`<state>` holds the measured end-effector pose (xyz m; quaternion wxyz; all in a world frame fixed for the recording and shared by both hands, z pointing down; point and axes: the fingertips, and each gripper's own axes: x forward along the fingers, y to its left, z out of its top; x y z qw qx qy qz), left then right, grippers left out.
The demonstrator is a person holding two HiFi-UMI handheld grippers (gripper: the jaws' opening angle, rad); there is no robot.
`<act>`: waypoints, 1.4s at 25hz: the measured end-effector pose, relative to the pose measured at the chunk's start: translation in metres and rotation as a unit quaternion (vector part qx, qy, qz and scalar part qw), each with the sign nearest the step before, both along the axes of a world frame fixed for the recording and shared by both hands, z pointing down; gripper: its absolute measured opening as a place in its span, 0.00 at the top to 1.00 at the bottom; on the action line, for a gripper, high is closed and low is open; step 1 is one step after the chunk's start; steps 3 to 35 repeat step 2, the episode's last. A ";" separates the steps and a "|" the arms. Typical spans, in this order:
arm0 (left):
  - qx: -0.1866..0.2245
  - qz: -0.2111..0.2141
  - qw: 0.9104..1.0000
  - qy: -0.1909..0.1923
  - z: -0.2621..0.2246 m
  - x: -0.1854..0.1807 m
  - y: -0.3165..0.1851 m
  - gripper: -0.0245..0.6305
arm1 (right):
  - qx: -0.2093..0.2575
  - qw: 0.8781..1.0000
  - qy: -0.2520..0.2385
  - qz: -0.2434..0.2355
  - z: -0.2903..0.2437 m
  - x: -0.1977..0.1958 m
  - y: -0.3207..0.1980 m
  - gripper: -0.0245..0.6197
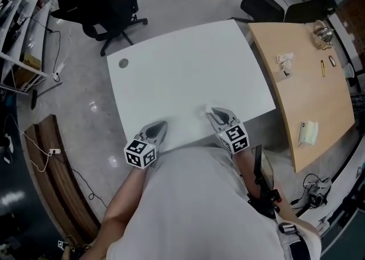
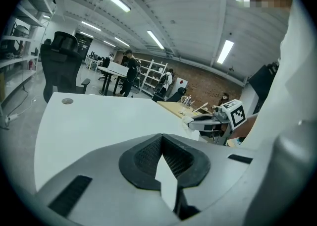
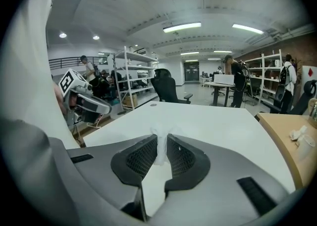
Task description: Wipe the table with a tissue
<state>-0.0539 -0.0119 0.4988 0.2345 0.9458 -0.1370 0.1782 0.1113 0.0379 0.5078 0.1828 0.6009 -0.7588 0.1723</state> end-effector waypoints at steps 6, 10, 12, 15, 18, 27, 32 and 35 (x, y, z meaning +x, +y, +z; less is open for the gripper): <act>0.000 0.005 1.000 0.001 0.000 0.001 0.001 0.95 | -0.001 1.000 -0.005 0.005 0.001 -0.002 0.003 0.87; 0.000 0.005 1.000 0.001 0.000 0.001 0.001 0.95 | -0.001 1.000 -0.005 0.005 0.001 -0.002 0.003 0.87; 0.000 0.005 1.000 0.001 0.000 0.001 0.001 0.95 | -0.001 1.000 -0.005 0.005 0.001 -0.002 0.003 0.87; 0.000 0.005 1.000 0.001 0.000 0.001 0.001 0.95 | -0.001 1.000 -0.005 0.005 0.001 -0.002 0.003 0.87; 0.000 0.005 1.000 0.001 0.000 0.001 0.001 0.95 | -0.001 1.000 -0.005 0.005 0.001 -0.002 0.003 0.87; 0.000 0.005 1.000 0.001 0.000 0.001 0.001 0.95 | -0.001 1.000 -0.005 0.005 0.001 -0.002 0.003 0.87; 0.000 0.005 1.000 0.001 0.000 0.001 0.001 0.95 | -0.001 1.000 -0.005 0.005 0.001 -0.002 0.003 0.87; 0.000 0.005 1.000 0.001 0.000 0.001 0.001 0.95 | -0.001 1.000 -0.005 0.005 0.001 -0.002 0.003 0.87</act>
